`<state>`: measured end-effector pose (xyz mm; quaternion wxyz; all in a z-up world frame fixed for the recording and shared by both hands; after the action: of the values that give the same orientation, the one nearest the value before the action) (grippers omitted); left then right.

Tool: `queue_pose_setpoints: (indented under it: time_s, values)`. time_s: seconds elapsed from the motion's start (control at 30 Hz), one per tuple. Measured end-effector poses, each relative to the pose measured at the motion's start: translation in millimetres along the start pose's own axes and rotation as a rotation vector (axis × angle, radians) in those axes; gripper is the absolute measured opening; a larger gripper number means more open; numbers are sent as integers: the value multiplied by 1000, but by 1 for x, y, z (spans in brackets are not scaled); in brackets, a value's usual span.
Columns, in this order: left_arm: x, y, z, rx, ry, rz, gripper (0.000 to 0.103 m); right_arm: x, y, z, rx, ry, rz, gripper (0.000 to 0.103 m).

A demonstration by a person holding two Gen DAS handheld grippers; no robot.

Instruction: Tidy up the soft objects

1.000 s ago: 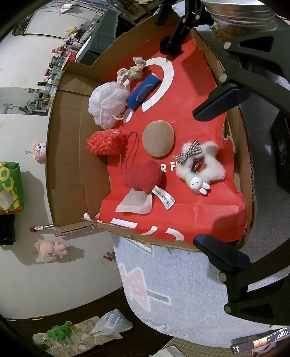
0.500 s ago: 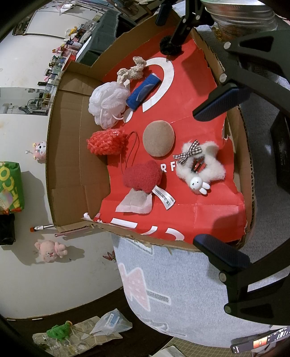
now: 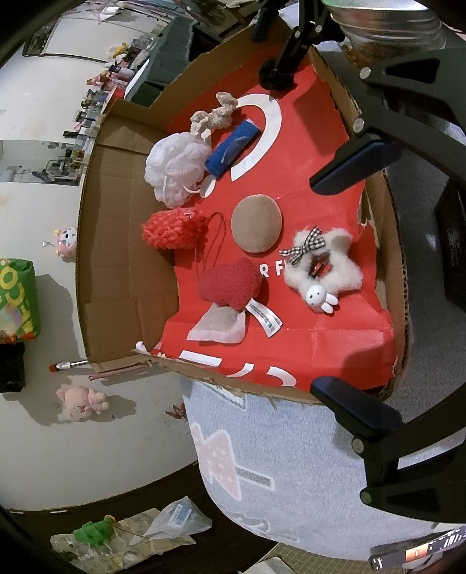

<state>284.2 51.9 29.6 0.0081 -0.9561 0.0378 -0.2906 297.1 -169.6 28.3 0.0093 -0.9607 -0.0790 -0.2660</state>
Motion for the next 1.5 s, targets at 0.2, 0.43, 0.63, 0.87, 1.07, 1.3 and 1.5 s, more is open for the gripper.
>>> queue_pose_setpoints:
  time_s: [0.2, 0.43, 0.63, 0.87, 1.07, 1.3, 1.5]
  values:
    - [-2, 2, -19, 3, 62, 2, 103, 3, 6, -13, 30, 28, 27, 88]
    - [-9, 4, -73, -11, 175, -13, 103, 1, 17, -59, -26, 126, 47, 88]
    - [-42, 12, -109, -44, 235, -28, 103, -27, 12, -106, -43, 215, 21, 88]
    - [-101, 25, -105, -73, 207, -44, 103, -90, -4, -110, -37, 224, -20, 97]
    - [-136, 36, -69, -91, 108, -58, 103, -135, -6, -75, -25, 140, 18, 97]
    - [-151, 43, -35, -58, 17, -73, 103, -151, -2, -44, -16, 72, 72, 97]
    - [-150, 51, -29, 6, 6, -45, 103, -152, -7, -31, -7, 45, 72, 97]
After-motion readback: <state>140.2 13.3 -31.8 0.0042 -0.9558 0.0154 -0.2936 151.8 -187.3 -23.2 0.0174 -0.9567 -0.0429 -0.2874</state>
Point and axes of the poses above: each gripper's, at about its wrist camera, not at the fingertips, and z roughly the way its jaws point, y to its right, x to its top, the point moved 6 cm from there along z, roughly the way its jaws point, and after that the axes turned 6 degrees about -y, right-handed, at the moved point
